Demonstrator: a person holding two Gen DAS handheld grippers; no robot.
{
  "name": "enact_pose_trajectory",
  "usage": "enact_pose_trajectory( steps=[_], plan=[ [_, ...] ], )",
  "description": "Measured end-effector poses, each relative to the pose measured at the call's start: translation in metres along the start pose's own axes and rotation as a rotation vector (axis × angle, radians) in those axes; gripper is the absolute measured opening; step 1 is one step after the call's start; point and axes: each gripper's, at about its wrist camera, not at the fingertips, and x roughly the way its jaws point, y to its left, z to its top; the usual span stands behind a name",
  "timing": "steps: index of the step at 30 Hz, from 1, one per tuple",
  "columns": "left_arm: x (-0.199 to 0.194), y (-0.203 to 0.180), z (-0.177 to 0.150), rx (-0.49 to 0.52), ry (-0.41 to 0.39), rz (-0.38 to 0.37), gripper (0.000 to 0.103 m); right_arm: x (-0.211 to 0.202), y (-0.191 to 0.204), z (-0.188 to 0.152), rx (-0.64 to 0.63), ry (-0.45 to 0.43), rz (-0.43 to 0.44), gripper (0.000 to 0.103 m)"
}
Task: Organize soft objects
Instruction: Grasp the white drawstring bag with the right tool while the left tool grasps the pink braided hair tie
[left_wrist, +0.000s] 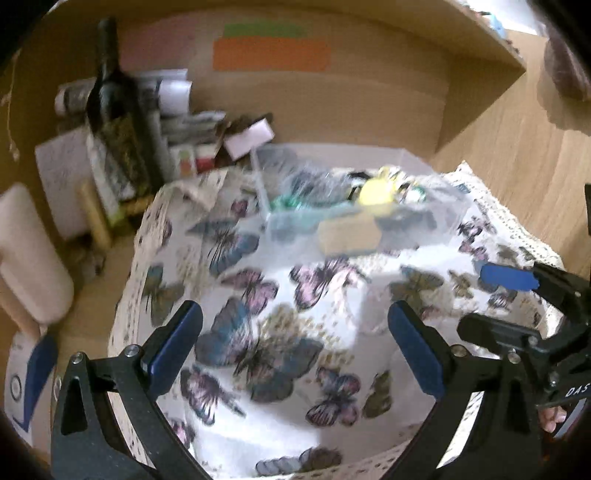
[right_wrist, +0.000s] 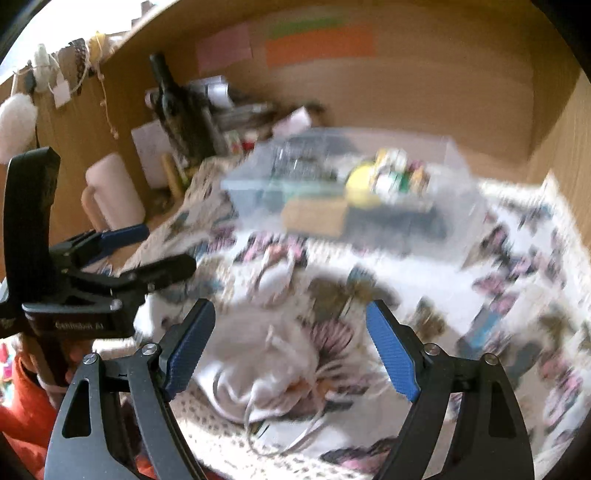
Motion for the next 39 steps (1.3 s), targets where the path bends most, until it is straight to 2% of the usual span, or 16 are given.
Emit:
enact_pose_trajectory(
  steps=[5,6,8,9,10,11,13,17,23,25,28,30,33,35,37,39],
  plan=[
    [0.008,0.006,-0.016,-0.017,0.053,0.004,0.102,0.021,0.003,-0.019,0.005,0.078,0.021,0.082],
    [0.008,0.006,-0.018,-0.018,0.060,0.002,0.102,0.024,0.003,-0.021,0.007,0.087,0.030,0.079],
    [0.009,0.005,-0.021,-0.019,0.066,-0.001,0.102,0.022,0.003,-0.023,0.004,0.075,0.036,0.070],
    [0.009,0.005,-0.021,-0.018,0.068,-0.004,0.102,0.020,0.003,-0.022,0.000,0.073,0.061,0.056],
    [0.010,0.003,-0.021,-0.015,0.069,-0.009,0.102,0.019,0.004,-0.022,0.001,0.074,0.075,0.048],
    [0.010,0.001,-0.020,-0.008,0.070,-0.013,0.102,0.017,0.004,-0.021,0.000,0.069,0.078,0.045],
    [0.012,-0.003,-0.016,0.009,0.070,-0.020,0.102,0.014,0.004,-0.021,-0.009,0.055,0.077,0.034],
    [0.018,-0.014,-0.007,0.031,0.076,-0.055,0.102,0.004,-0.005,-0.018,-0.006,0.016,0.015,0.029],
    [0.034,-0.031,0.008,0.041,0.096,-0.095,0.099,-0.027,-0.040,-0.008,0.046,-0.082,-0.139,0.029],
    [0.044,-0.037,0.012,0.052,0.117,-0.114,0.086,-0.035,-0.048,-0.006,0.063,-0.104,-0.155,0.029],
    [0.065,-0.044,0.017,0.070,0.185,-0.139,0.078,-0.043,-0.058,-0.004,0.082,-0.127,-0.170,0.029],
    [0.081,-0.043,0.018,0.046,0.238,-0.158,0.072,-0.046,-0.064,-0.004,0.100,-0.137,-0.169,0.029],
    [0.095,-0.041,0.016,0.021,0.288,-0.178,0.070,-0.049,-0.069,-0.006,0.113,-0.143,-0.169,0.029],
    [0.094,-0.043,0.016,0.033,0.279,-0.188,0.061,-0.046,-0.067,-0.005,0.115,-0.144,-0.170,0.029],
    [0.093,-0.045,0.015,0.043,0.278,-0.181,0.041,-0.046,-0.067,-0.004,0.112,-0.150,-0.167,0.029],
    [0.093,-0.045,0.014,0.062,0.273,-0.163,0.028,-0.046,-0.067,-0.001,0.107,-0.157,-0.163,0.029]
  ],
)
